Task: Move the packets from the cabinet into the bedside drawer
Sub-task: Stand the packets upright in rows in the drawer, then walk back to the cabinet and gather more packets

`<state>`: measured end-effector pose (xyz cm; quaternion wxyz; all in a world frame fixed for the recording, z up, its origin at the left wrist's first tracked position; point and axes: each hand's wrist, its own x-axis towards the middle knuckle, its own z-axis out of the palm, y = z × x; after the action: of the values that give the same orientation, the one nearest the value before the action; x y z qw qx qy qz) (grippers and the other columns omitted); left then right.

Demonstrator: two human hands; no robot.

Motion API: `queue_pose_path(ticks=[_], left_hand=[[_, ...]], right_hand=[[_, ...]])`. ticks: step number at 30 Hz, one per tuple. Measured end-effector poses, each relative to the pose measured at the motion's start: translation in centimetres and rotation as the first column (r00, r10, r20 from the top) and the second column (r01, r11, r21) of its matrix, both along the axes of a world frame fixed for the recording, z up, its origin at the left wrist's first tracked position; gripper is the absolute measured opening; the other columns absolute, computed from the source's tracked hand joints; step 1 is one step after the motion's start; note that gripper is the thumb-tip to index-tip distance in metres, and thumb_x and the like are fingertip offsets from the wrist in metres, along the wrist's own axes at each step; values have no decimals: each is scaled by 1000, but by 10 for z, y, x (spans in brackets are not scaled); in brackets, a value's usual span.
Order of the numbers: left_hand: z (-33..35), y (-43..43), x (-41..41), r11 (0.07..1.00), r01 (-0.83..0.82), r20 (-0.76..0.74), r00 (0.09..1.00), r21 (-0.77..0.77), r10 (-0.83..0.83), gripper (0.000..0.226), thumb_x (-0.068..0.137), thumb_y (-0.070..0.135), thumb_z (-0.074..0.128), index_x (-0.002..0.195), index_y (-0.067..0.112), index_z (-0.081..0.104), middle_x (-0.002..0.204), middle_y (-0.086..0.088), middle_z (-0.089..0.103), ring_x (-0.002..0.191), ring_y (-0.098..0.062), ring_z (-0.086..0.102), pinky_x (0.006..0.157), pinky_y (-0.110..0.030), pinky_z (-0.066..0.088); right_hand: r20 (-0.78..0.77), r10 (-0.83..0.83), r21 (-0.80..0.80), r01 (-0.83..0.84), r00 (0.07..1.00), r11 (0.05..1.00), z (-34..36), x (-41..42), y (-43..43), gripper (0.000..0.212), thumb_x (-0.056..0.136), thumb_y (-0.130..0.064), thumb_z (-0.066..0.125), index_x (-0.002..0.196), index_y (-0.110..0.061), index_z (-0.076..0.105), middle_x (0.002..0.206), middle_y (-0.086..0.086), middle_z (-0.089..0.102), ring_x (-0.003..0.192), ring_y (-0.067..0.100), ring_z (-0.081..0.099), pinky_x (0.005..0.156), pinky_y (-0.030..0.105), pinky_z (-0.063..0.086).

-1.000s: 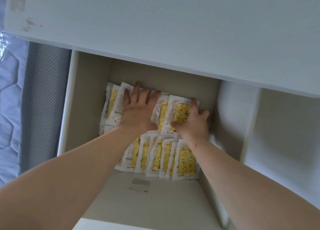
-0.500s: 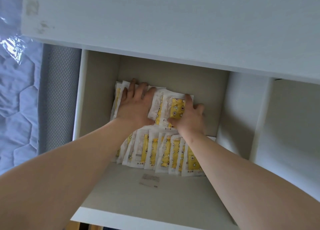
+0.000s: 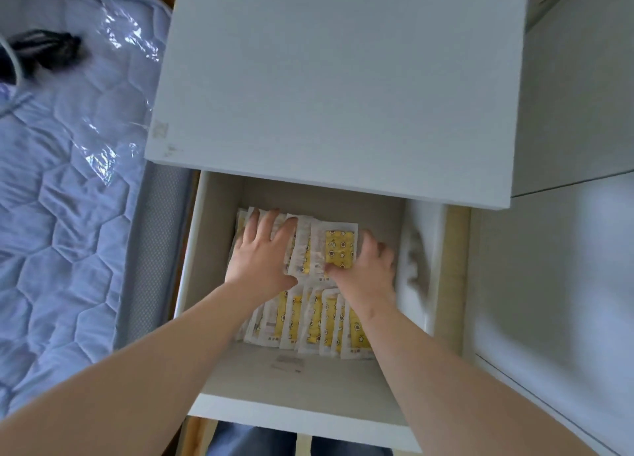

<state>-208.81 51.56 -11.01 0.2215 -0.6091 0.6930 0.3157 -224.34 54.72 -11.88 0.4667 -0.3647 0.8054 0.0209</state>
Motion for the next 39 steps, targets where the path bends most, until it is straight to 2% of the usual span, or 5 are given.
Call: queue_pose_path(ticks=[10,16,28,35,39], left_hand=[[95,-1,-13,998,-60,-122,991,-20,58,97,77,40,72,149,30,9,158,2,3,146,-23,-5,118,-41,9],[177,18,3,999,2,-223,975,-43,-12,90,78,36,71,148,31,14,155,4,12,145,-20,8,116,-40,18],[327,80,-51,901,362,-471,768,-240,-434,81,78,34,73,145,21,29,149,-1,31,137,-21,30,109,-34,28],[388,246,-116,804,490,-642,505,-338,-577,68,86,36,63,144,26,30,151,4,29,144,-20,13,113,-39,21],[417,368,-119,816,498,-757,401,-292,-516,57,89,35,58,141,26,36,150,2,32,140,-22,23,112,-43,26]], right_hand=[[47,-152,-76,156,987,985,110,5,11,90,75,-49,71,146,-30,18,152,4,21,138,27,27,108,48,30],[146,-432,-157,452,890,878,192,39,52,91,72,-42,72,146,-30,20,152,1,23,139,26,25,109,52,32],[384,-848,-427,885,366,188,330,57,168,75,78,-32,71,142,-28,31,146,1,28,133,20,33,108,39,34],[506,-858,-518,765,-88,-383,387,41,347,58,89,-26,60,141,-27,33,145,1,32,120,18,41,90,31,37],[552,-794,-560,592,-255,-580,413,59,469,52,92,-26,57,139,-26,35,143,3,35,124,18,42,92,30,34]])
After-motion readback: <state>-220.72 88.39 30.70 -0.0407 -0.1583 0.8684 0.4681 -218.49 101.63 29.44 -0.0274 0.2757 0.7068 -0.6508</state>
